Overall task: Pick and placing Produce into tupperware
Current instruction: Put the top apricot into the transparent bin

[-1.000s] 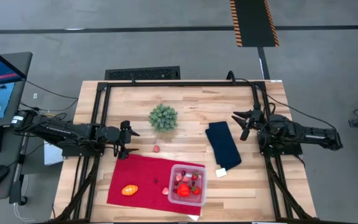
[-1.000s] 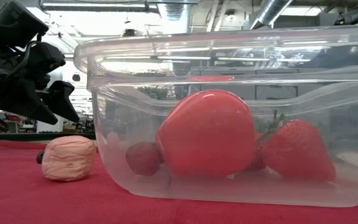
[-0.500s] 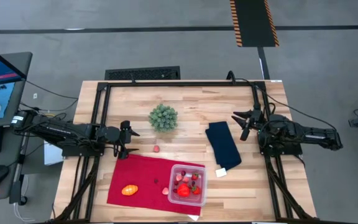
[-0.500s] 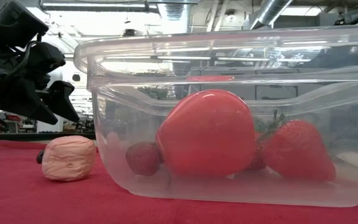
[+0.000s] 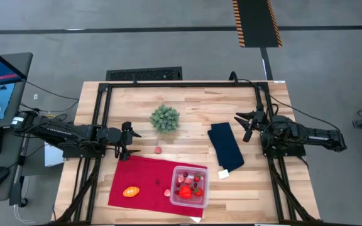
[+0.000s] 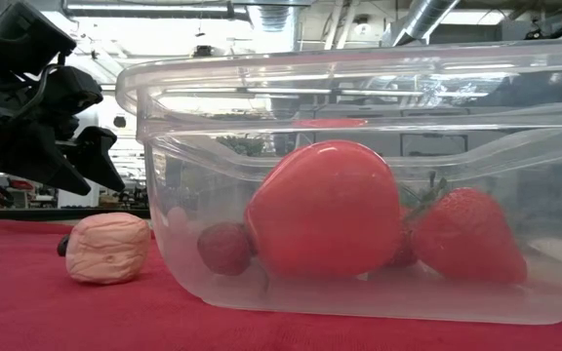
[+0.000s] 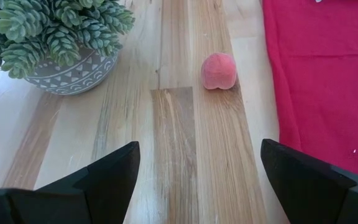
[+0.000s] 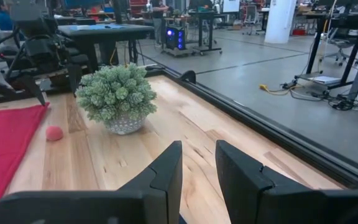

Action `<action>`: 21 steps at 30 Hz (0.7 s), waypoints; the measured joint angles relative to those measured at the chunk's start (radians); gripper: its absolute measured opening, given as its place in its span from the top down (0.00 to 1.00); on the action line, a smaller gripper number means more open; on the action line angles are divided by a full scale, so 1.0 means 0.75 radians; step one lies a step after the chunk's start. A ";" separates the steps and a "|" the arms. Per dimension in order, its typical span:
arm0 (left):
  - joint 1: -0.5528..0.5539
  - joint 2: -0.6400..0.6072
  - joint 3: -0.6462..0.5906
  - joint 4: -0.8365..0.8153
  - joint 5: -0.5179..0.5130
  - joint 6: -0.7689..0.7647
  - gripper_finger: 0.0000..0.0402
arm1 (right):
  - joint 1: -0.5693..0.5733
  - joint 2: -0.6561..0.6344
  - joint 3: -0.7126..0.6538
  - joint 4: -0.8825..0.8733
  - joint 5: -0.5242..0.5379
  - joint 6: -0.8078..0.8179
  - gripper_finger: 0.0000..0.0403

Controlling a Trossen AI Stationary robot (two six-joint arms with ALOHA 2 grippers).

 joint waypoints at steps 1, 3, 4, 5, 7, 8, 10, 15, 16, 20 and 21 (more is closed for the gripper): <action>0.000 0.000 0.000 0.000 -0.001 0.010 0.19 | 0.000 0.000 0.000 0.000 0.000 0.000 0.70; 0.000 0.000 0.000 0.008 0.000 0.019 0.19 | 0.000 0.000 0.000 0.000 0.000 0.000 0.70; 0.000 0.001 0.000 0.024 0.010 -0.037 0.19 | 0.000 0.000 0.000 0.000 -0.001 0.000 0.70; 0.000 0.001 0.000 0.047 0.025 -0.123 0.19 | 0.000 0.000 0.000 0.000 0.000 0.000 0.70; -0.001 0.001 0.000 0.115 0.032 -0.298 0.19 | 0.000 0.000 0.000 0.000 -0.001 0.000 0.70; -0.001 0.001 0.000 0.163 0.009 -0.380 0.19 | 0.000 0.000 0.000 0.000 0.000 0.000 0.70; -0.001 0.000 0.001 0.267 -0.050 -0.602 0.19 | 0.000 0.000 0.000 0.000 -0.001 0.000 0.70; -0.004 0.000 0.000 0.435 -0.209 -1.060 0.19 | 0.000 0.000 0.000 0.000 -0.001 0.000 0.70; -0.004 0.000 0.000 0.442 -0.235 -1.137 0.19 | 0.001 0.000 0.000 0.000 -0.001 0.000 0.70; -0.004 0.001 0.000 0.441 -0.400 -1.211 0.19 | 0.000 0.000 0.000 0.000 -0.001 0.000 0.70; -0.004 0.001 0.000 0.432 -0.471 -1.212 0.19 | 0.000 0.000 0.001 0.000 -0.001 0.000 0.70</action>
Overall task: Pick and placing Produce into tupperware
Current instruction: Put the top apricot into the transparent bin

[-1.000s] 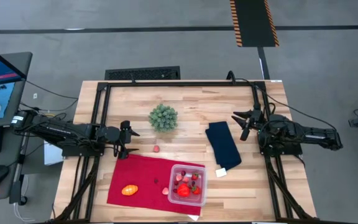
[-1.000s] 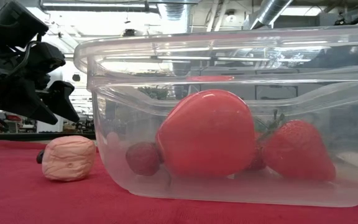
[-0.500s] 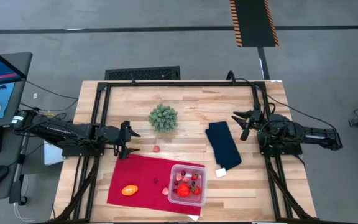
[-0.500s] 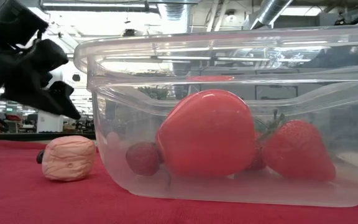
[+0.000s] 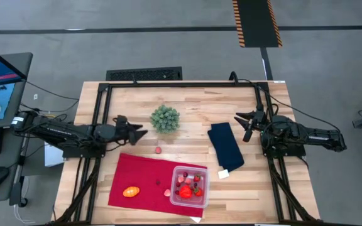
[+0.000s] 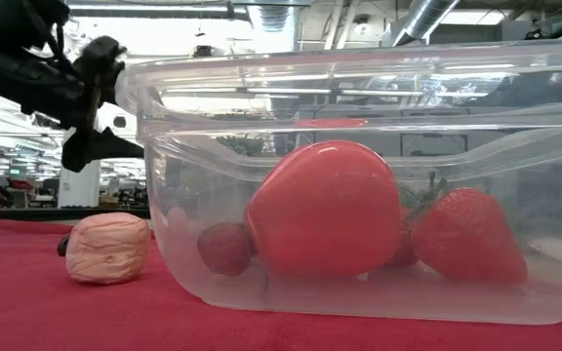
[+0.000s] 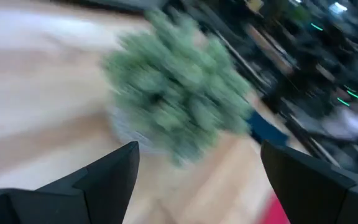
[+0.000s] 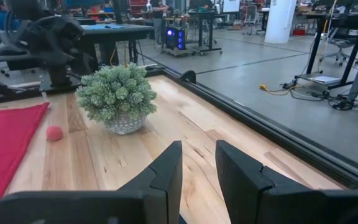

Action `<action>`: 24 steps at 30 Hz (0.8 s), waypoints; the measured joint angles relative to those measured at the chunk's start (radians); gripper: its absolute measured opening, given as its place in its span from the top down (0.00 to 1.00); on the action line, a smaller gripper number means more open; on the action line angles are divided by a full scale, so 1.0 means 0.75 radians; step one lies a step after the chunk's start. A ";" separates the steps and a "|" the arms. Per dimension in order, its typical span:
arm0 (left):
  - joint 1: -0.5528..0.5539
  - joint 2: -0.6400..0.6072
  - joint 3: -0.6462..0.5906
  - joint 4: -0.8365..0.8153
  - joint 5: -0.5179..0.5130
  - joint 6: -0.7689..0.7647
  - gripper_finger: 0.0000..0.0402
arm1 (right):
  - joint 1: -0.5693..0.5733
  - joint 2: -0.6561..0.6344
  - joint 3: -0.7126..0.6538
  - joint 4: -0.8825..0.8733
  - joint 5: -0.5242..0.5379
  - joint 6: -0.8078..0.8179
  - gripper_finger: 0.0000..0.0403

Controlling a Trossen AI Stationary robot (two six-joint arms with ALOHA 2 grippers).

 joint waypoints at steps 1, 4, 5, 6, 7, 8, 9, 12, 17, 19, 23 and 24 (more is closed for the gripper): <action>-0.005 0.000 0.000 -0.022 -0.053 -0.001 0.19 | 0.000 0.000 0.000 0.000 0.000 0.000 0.70; -0.030 0.000 0.000 -0.114 -0.139 -0.006 0.19 | 0.000 0.000 -0.001 0.000 0.000 0.000 0.70; -0.034 0.000 0.000 -0.130 -0.164 -0.018 0.19 | 0.000 0.000 0.000 0.000 0.000 0.000 0.70; -0.039 0.000 0.000 -0.141 -0.177 -0.040 0.19 | 0.000 0.000 -0.001 0.000 0.000 0.000 0.70; -0.046 0.000 0.000 -0.145 -0.186 -0.053 0.19 | 0.000 0.000 0.000 0.000 0.000 0.000 0.70; -0.054 0.000 0.000 -0.145 -0.192 -0.058 0.19 | 0.000 0.000 0.000 0.000 0.000 0.000 0.70; -0.066 0.000 0.000 -0.143 -0.204 -0.053 0.19 | 0.000 0.000 -0.001 0.000 0.000 0.000 0.70; -0.133 0.000 0.000 -0.119 -0.257 -0.060 0.19 | 0.000 0.000 0.000 0.000 0.000 0.000 0.70; -0.253 0.000 0.000 -0.063 -0.329 -0.046 0.19 | 0.000 0.000 -0.001 0.000 0.000 0.000 0.70; -0.281 0.000 0.000 -0.055 -0.332 0.110 0.19 | 0.000 0.000 0.000 0.000 0.000 0.000 0.70; -0.290 -0.001 0.000 -0.074 -0.369 0.212 0.19 | 0.000 0.000 -0.001 0.000 0.000 0.000 0.70; -0.290 0.000 0.000 -0.096 -0.367 0.213 0.19 | 0.000 0.000 -0.001 0.000 0.000 0.000 0.70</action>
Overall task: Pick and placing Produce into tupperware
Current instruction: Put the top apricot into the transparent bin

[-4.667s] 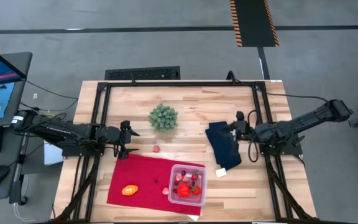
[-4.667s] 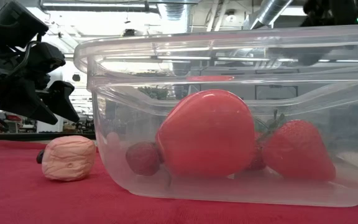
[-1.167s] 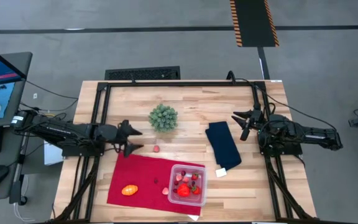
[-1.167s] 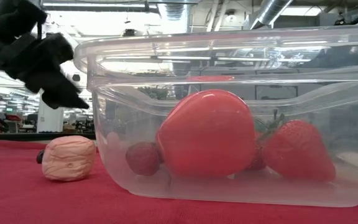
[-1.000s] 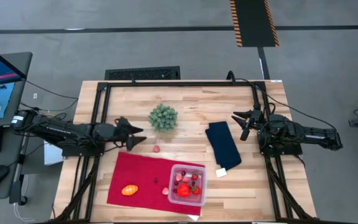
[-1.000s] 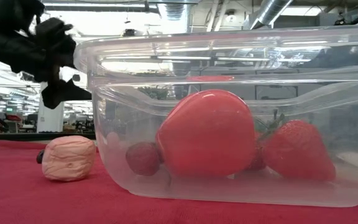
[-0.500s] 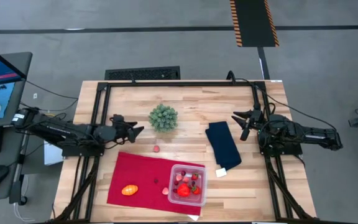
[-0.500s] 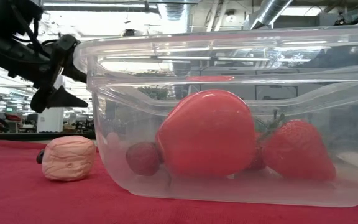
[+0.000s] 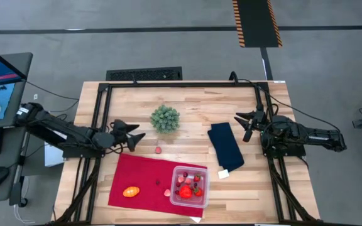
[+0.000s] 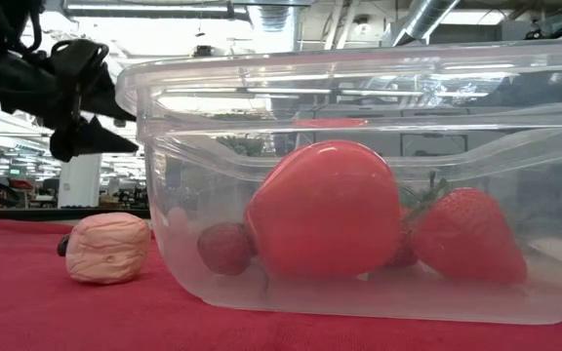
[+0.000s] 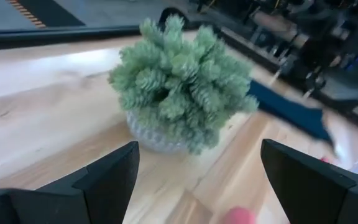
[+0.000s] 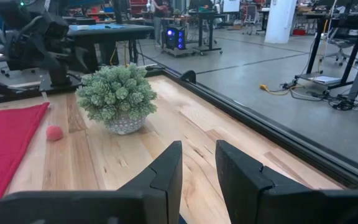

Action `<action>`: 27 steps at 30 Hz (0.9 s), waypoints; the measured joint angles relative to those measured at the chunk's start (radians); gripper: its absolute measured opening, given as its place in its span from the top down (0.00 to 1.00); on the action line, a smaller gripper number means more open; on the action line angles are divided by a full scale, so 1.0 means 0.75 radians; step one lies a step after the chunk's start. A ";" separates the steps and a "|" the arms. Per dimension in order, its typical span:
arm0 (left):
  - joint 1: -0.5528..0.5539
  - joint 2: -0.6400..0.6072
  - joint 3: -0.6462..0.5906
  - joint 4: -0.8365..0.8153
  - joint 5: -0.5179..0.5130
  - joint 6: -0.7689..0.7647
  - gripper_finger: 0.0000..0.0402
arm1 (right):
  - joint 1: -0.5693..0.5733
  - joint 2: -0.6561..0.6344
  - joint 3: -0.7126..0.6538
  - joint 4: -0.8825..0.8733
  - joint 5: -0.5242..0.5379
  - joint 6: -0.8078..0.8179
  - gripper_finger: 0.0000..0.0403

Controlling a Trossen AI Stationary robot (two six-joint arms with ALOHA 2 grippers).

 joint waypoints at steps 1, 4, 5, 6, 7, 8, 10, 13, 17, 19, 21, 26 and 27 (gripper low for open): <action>0.000 -0.001 0.000 -0.030 0.010 0.006 0.19 | 0.000 0.000 0.000 0.000 0.000 0.000 0.70; -0.001 0.000 -0.001 -0.102 0.050 0.018 0.19 | 0.000 0.000 0.000 0.000 0.000 0.000 0.70; -0.001 0.008 -0.001 -0.125 0.073 0.014 0.19 | 0.000 0.000 0.000 0.000 0.000 0.000 0.70; -0.001 0.027 -0.001 -0.136 0.083 -0.007 0.19 | 0.000 0.000 0.000 0.000 0.000 0.000 0.70; -0.001 0.045 -0.001 -0.136 0.098 -0.025 0.19 | 0.000 0.000 0.000 0.000 0.000 0.000 0.70; -0.001 0.054 -0.001 -0.139 0.134 -0.047 0.19 | 0.000 0.000 0.000 0.000 0.000 0.000 0.70; -0.001 0.059 -0.002 -0.132 0.220 -0.084 0.19 | 0.000 0.000 0.001 0.000 0.000 0.000 0.70; -0.001 0.065 -0.002 -0.121 0.330 0.065 0.19 | 0.000 0.000 0.000 0.000 0.000 0.000 0.70; -0.001 0.082 -0.001 -0.115 0.352 0.135 0.19 | 0.000 0.000 0.000 0.000 0.000 0.000 0.70; -0.001 0.110 -0.001 -0.067 0.374 0.137 0.19 | 0.000 0.000 0.000 0.000 0.000 0.000 0.70; -0.001 0.161 -0.001 -0.006 0.395 0.179 0.19 | 0.000 0.000 0.000 0.000 0.000 0.000 0.70; -0.001 0.388 -0.001 0.211 0.441 0.273 0.19 | 0.000 0.000 0.000 0.000 0.000 0.000 0.70; -0.001 0.440 -0.001 0.266 0.446 0.288 0.19 | 0.000 0.000 0.000 0.000 0.000 0.000 0.70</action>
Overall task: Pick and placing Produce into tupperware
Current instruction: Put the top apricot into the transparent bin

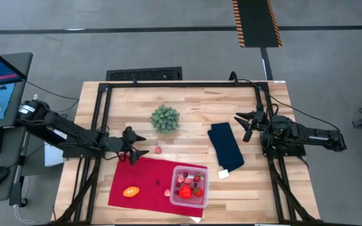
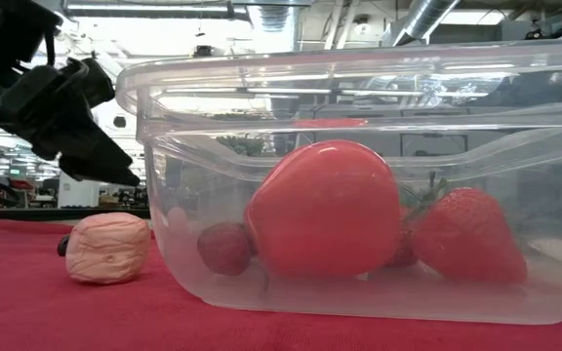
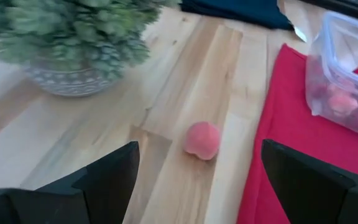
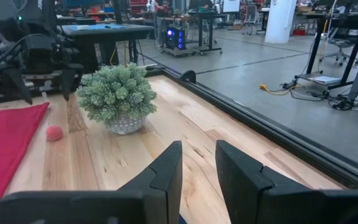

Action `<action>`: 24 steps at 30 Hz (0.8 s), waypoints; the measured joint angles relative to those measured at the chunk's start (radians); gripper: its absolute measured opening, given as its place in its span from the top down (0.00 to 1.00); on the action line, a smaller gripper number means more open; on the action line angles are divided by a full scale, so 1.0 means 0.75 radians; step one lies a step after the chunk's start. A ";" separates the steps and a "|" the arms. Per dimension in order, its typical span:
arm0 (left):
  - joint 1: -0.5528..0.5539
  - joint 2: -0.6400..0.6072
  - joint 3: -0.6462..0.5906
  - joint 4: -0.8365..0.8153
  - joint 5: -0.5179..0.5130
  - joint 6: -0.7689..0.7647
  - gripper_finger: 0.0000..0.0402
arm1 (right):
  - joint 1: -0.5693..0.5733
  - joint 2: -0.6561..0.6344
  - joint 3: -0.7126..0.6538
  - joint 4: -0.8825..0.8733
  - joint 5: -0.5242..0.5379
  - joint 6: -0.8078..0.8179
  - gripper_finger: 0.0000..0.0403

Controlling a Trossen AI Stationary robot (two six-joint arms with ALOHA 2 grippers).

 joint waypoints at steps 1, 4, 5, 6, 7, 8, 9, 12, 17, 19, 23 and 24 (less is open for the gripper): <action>0.000 0.051 0.001 0.054 0.001 0.014 0.19 | 0.000 0.000 0.000 0.000 0.000 0.000 0.70; 0.000 0.200 0.001 0.217 0.014 0.037 0.19 | 0.000 0.000 0.000 0.000 0.000 0.000 0.70; 0.000 0.249 0.007 0.265 0.012 0.035 0.19 | 0.000 0.000 0.000 0.000 0.000 0.000 0.70; 0.000 0.306 0.017 0.305 0.007 0.022 0.19 | 0.000 0.000 0.000 0.000 0.000 0.000 0.70; 0.000 0.361 0.032 0.345 -0.011 0.009 0.19 | 0.000 0.000 0.000 0.000 0.000 0.000 0.70; 0.000 0.407 0.046 0.372 -0.019 0.005 0.19 | 0.000 0.000 0.000 0.000 0.000 0.000 0.70; 0.000 0.446 0.065 0.382 -0.020 0.001 0.19 | 0.000 0.000 0.000 0.000 0.000 0.000 0.70; 0.000 0.558 0.119 0.383 -0.018 0.012 0.19 | 0.000 0.000 0.000 0.000 0.000 0.000 0.70; 0.002 0.680 0.191 0.371 -0.015 0.036 0.19 | 0.000 0.000 0.000 0.000 0.000 0.000 0.70; 0.003 0.713 0.205 0.376 0.003 0.039 0.19 | 0.000 0.000 0.000 0.000 0.000 0.000 0.70; 0.005 0.772 0.226 0.377 0.036 0.044 0.19 | 0.000 0.000 0.000 0.000 0.000 0.000 0.70; 0.009 0.784 0.226 0.373 0.034 0.050 0.19 | 0.000 0.000 0.000 0.000 0.000 0.000 0.70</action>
